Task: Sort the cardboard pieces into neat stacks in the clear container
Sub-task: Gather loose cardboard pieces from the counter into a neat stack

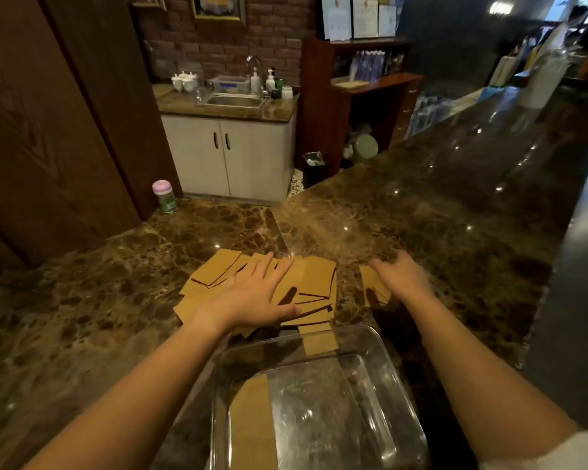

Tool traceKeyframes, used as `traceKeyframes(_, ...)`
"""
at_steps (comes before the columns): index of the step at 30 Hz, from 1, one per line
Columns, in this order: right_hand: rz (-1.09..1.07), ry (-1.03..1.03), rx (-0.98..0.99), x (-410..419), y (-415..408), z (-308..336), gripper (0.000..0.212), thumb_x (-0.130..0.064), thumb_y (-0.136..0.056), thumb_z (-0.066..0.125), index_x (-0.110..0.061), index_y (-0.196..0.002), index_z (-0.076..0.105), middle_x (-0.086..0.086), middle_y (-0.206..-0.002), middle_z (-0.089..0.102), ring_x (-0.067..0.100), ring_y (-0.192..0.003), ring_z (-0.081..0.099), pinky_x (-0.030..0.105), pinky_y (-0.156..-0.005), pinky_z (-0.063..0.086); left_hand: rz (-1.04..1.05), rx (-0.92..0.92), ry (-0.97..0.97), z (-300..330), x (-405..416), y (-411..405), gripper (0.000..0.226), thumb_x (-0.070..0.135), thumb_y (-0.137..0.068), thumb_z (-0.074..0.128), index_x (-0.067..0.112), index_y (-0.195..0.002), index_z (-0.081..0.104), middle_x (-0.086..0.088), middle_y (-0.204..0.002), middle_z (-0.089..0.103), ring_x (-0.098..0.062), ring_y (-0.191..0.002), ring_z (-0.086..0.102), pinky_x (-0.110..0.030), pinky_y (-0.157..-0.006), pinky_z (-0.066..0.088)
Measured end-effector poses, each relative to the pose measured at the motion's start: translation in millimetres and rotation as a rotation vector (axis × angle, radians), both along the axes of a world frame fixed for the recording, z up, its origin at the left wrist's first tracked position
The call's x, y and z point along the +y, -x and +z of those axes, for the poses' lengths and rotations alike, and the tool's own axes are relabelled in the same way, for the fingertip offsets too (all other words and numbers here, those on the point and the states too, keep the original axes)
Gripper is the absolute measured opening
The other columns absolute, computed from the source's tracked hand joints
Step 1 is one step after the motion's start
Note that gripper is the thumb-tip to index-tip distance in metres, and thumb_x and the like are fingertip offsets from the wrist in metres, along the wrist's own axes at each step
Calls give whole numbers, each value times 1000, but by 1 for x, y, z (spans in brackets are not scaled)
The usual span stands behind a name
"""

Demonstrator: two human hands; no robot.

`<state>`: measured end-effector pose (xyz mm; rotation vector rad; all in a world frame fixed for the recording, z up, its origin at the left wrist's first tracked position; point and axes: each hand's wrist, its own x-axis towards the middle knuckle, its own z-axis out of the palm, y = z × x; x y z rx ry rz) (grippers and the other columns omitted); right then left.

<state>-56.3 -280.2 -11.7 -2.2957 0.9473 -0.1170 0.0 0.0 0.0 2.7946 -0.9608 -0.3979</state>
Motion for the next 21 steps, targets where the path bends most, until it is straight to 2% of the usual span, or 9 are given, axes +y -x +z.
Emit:
traceKeyframes(2,-100,-103,126,-16,2,-2,60,-50,-89,58,-8,-131,57,18,-134,60,35,-117,57,43,-99,48,0,102,13,1,1,-2,94,79,-82,45,48,-152,-9,-2,-168,-8,-25,-153,-5,-61,-119,3)
traceKeyframes(4,-100,-147,223,-28,2,-7,56,-47,-91,58,-7,-130,59,18,-137,58,34,-119,57,43,-101,46,29,115,39,-3,2,-8,92,76,-83,48,48,-154,-4,-2,-168,-5,-25,-153,-2,-59,-120,5)
traceKeyframes(7,-34,-56,256,-26,-9,-13,53,-51,-91,58,-11,-126,63,15,-136,60,32,-119,58,41,-99,47,33,104,41,-4,-8,-13,86,74,-85,48,47,-154,5,-2,-168,0,-28,-153,3,-57,-119,9)
traceKeyframes(9,-55,-42,237,-22,-18,-16,62,-57,-84,64,-12,-128,61,14,-135,61,33,-119,58,41,-99,48,30,101,36,-6,-16,-20,83,74,-85,48,46,-155,12,-2,-168,0,-28,-152,3,-55,-119,9)
traceKeyframes(12,-58,-2,275,-15,-28,-26,81,-61,-75,73,-16,-138,51,14,-141,52,36,-128,47,45,-104,43,11,121,60,-7,-27,-28,80,73,-85,49,46,-153,18,-1,-168,0,-26,-152,-1,-56,-119,6)
traceKeyframes(15,9,-41,289,-16,-45,-35,89,-42,-74,84,-13,-143,37,16,-143,48,37,-131,43,50,-106,42,4,140,100,-7,-37,-36,76,71,-86,51,47,-152,23,0,-167,2,-24,-152,-4,-56,-118,6)
traceKeyframes(18,-13,-234,244,-23,-57,-35,98,-20,-71,89,-5,-144,26,18,-142,49,36,-133,46,44,-109,41,4,125,168,-9,-49,-44,70,68,-87,52,46,-149,30,0,-167,6,-24,-152,-3,-54,-119,7)
traceKeyframes(19,-23,-305,213,-26,-59,-35,91,-13,-72,88,-3,-143,31,17,-140,52,34,-130,49,41,-106,42,6,109,200,-10,-53,-45,68,67,-87,52,45,-148,33,0,-167,8,-24,-152,-1,-54,-119,8)
traceKeyframes(21,-4,-361,177,-30,-58,-37,63,-5,-75,84,-4,-130,54,14,-130,62,30,-121,57,38,-98,46,23,81,275,-14,-60,-48,62,65,-89,52,44,-146,38,1,-165,14,-23,-151,3,-54,-118,11)
